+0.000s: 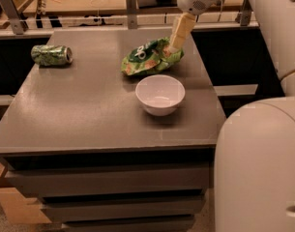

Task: Pick green rice chip bag from white bowl and place on counter

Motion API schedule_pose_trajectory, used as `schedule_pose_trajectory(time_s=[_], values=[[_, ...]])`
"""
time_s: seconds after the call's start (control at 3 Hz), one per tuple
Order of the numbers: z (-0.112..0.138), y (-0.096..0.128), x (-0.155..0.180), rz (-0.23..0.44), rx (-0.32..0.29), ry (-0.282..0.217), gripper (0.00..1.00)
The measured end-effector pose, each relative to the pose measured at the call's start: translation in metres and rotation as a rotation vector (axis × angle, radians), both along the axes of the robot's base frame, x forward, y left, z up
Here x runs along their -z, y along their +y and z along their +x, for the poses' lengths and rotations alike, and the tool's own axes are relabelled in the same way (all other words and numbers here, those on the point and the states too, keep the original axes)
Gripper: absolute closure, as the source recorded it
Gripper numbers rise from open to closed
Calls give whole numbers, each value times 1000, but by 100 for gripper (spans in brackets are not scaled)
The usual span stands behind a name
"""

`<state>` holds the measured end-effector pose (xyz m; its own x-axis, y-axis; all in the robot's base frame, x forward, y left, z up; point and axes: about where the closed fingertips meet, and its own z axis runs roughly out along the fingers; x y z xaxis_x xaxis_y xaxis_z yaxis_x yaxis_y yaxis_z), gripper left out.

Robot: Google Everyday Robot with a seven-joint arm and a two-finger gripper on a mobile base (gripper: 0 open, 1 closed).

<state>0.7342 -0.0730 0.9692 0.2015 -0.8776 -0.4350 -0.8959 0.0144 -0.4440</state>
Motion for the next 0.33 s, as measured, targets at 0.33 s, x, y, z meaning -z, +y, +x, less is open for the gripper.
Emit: schedule_pose_trajectory(time_s=[0.33], values=[[-8, -61, -9, 25, 138, -22, 0]])
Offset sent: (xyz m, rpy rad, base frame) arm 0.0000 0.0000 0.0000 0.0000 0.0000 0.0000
